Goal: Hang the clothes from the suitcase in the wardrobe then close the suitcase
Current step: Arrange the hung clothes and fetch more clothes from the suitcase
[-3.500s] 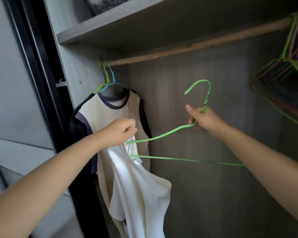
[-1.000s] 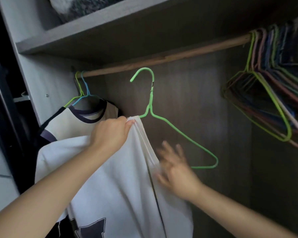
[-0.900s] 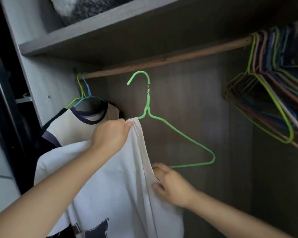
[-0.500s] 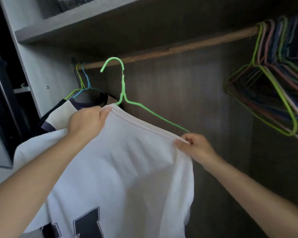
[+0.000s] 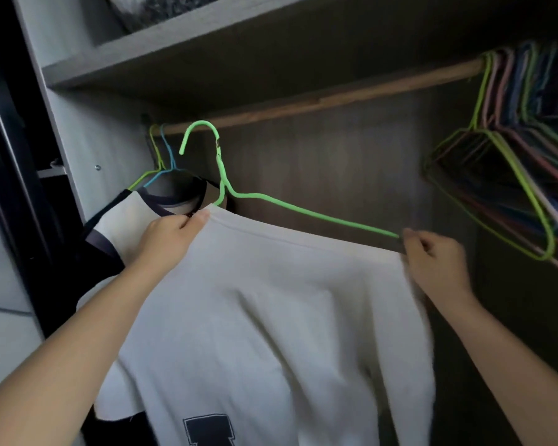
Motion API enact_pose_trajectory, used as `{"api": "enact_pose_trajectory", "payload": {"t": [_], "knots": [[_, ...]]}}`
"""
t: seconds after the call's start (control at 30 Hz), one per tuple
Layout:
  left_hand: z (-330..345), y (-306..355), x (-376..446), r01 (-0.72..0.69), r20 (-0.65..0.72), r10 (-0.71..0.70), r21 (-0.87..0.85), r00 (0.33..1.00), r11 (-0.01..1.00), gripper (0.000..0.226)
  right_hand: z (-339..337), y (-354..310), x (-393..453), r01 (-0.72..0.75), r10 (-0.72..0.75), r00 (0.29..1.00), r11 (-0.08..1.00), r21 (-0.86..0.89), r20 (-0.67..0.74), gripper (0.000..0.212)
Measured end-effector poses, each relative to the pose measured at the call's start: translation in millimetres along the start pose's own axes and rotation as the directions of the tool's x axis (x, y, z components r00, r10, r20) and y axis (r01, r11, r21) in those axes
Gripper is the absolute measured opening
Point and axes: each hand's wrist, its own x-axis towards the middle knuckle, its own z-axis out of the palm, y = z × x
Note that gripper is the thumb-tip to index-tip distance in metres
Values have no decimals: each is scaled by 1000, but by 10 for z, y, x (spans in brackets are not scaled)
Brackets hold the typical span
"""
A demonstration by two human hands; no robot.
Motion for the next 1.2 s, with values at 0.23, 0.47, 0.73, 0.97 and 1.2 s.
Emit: {"api": "enact_pose_trajectory", "payload": {"t": [0.23,0.47,0.73,0.97,1.2], "knots": [[12,-114,-29,-109,10,108,141,994,984,53,-165,-186,-86,-116,15,845,981,156,534,52],[-42,-70,-143,-363,74,355,230,932,903,52,-84,-392,-7,138,-297,443,955,263,846,63],[106,216,-298,-496,8,507,219,862,840,49,299,-808,372,216,-305,682,952,215,665,43],[76,211,-250,-185,-100,174,-113,980,976,51,440,-860,305,355,-219,852,909,-218,476,32],[51,69,-218,-338,17,342,-114,939,934,46,262,-742,294,393,-242,910,762,-515,337,54]]}}
